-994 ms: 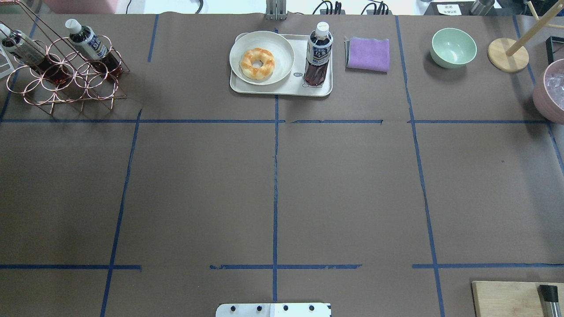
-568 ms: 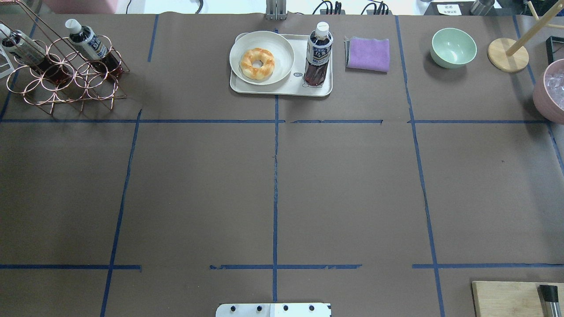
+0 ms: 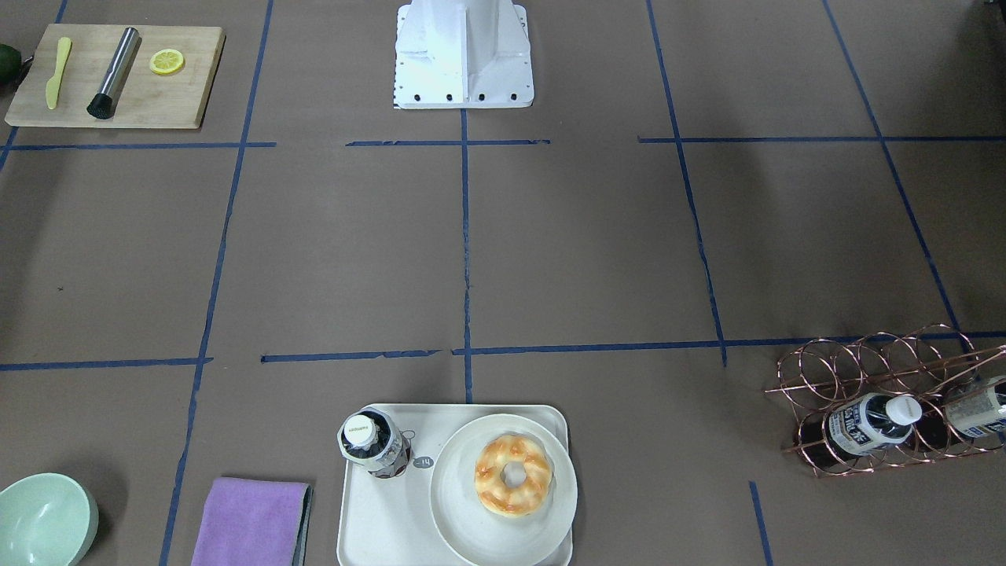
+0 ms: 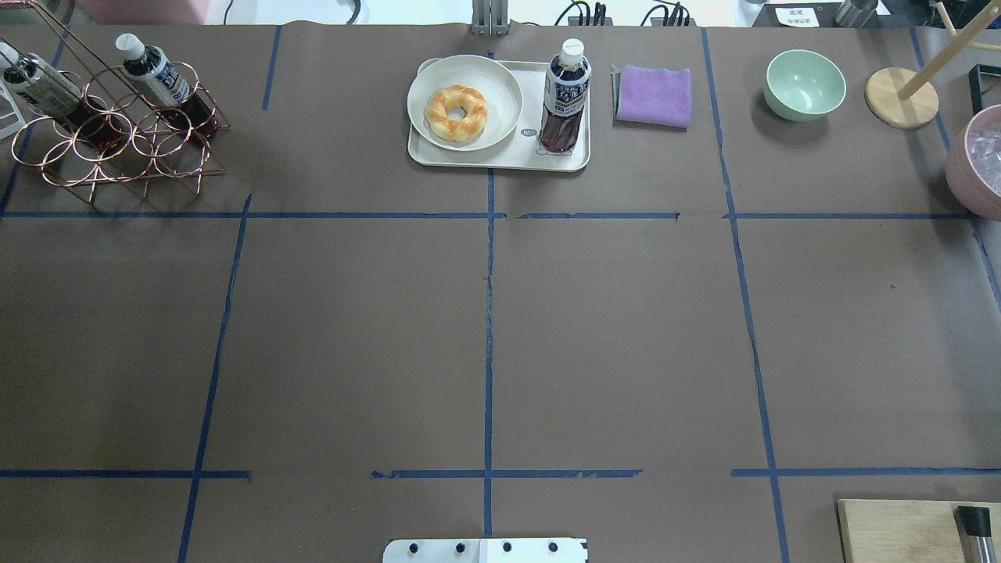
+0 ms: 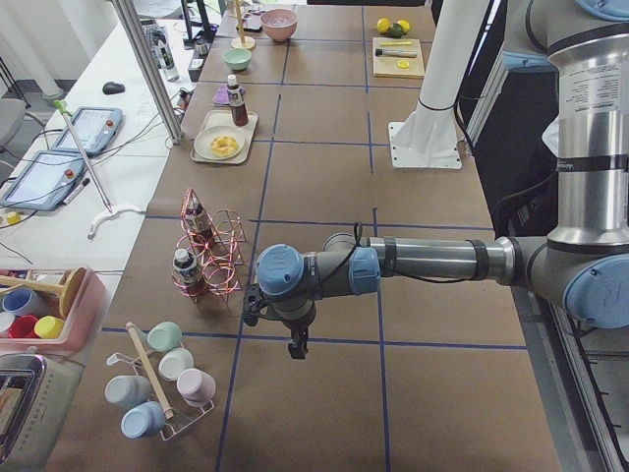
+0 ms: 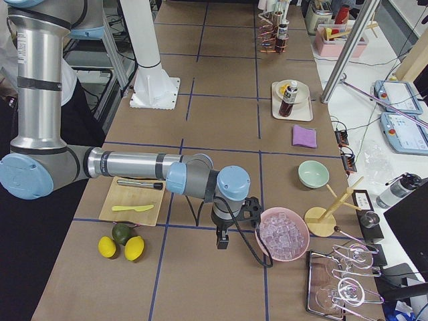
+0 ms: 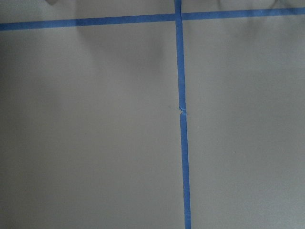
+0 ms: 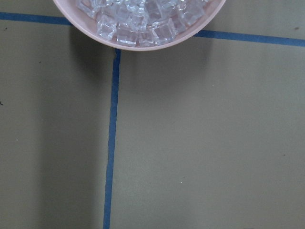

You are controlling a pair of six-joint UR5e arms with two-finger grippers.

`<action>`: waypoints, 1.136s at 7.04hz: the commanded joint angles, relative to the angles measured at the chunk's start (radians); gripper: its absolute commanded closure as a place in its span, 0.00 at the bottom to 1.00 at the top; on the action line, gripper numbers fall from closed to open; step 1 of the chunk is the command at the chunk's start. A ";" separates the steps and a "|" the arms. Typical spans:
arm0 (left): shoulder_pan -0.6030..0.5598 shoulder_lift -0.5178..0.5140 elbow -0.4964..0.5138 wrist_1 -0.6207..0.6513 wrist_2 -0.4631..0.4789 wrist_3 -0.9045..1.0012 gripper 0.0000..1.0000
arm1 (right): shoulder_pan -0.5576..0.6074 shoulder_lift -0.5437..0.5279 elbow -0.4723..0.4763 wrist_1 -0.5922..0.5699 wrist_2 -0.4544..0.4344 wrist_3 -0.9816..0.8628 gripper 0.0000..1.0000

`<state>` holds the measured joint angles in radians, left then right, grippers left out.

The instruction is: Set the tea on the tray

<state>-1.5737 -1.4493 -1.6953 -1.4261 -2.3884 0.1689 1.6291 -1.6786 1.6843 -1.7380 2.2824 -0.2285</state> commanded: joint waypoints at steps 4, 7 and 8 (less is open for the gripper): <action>-0.002 0.001 -0.001 0.000 0.000 0.000 0.00 | 0.000 -0.001 0.002 0.000 0.009 0.000 0.00; -0.002 0.001 -0.003 0.000 -0.002 0.000 0.00 | 0.000 -0.001 0.003 0.000 0.019 0.000 0.00; -0.002 0.000 -0.003 0.000 -0.002 0.000 0.00 | 0.000 -0.001 0.005 0.000 0.019 0.000 0.00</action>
